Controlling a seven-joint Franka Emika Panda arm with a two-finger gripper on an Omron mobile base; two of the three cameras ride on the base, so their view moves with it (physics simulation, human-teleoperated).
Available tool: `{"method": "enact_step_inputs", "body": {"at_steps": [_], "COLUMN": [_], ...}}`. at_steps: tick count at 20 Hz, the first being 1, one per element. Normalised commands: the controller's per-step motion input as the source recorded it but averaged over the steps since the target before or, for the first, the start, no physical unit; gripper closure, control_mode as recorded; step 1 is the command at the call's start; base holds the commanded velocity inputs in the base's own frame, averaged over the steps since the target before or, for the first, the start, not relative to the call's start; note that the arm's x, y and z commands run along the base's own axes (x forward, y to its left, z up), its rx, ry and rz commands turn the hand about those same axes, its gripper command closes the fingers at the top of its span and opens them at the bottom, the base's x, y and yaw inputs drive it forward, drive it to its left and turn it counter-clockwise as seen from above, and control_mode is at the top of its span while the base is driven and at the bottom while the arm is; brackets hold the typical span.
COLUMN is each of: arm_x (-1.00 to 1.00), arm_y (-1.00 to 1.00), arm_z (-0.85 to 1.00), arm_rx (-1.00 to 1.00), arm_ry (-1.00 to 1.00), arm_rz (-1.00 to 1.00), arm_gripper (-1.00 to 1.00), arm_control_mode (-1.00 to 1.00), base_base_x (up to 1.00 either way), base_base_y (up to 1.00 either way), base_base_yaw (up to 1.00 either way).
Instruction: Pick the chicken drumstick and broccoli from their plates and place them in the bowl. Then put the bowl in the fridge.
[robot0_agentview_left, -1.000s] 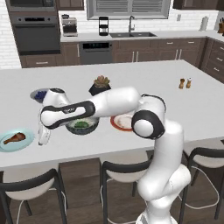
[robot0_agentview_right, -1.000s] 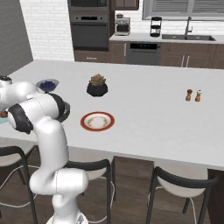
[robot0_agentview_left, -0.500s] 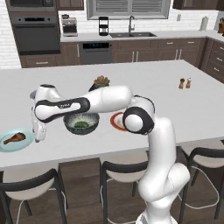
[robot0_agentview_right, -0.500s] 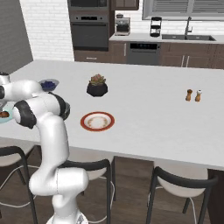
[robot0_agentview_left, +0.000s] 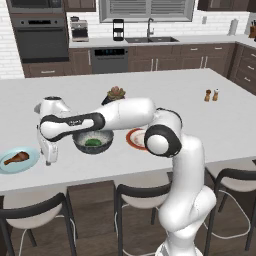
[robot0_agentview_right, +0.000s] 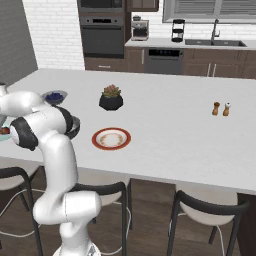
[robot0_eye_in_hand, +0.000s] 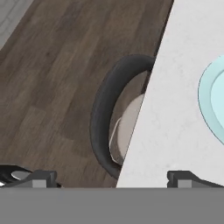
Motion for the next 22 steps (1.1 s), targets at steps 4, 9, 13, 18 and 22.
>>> {"method": "enact_step_inputs", "body": {"at_steps": [4, 9, 13, 18, 22], "arm_x": [-0.48, -0.19, -0.08, 0.0, 0.0], "arm_y": [-0.31, -0.2, 0.0, 0.0, 0.0], "arm_z": [0.41, 0.03, 0.0, 0.0, 0.0], "arm_rx": [0.05, 0.05, 0.01, 0.0, 0.0], "arm_ry": [-0.01, 0.0, 0.0, 0.0, 0.0], "arm_rz": [-0.05, -0.03, 0.0, 0.0, 0.0], "arm_gripper": [-1.0, -1.0, -1.0, -1.0, -1.0], "arm_control_mode": [-1.0, -1.0, 1.0, 1.0, 1.0], "base_base_x": [0.0, 0.0, -0.03, -0.05, 0.41], "base_base_y": [0.0, 0.0, 0.31, 0.95, 0.93], "base_base_yaw": [0.0, 0.0, 0.0, 0.0, 0.0]}}
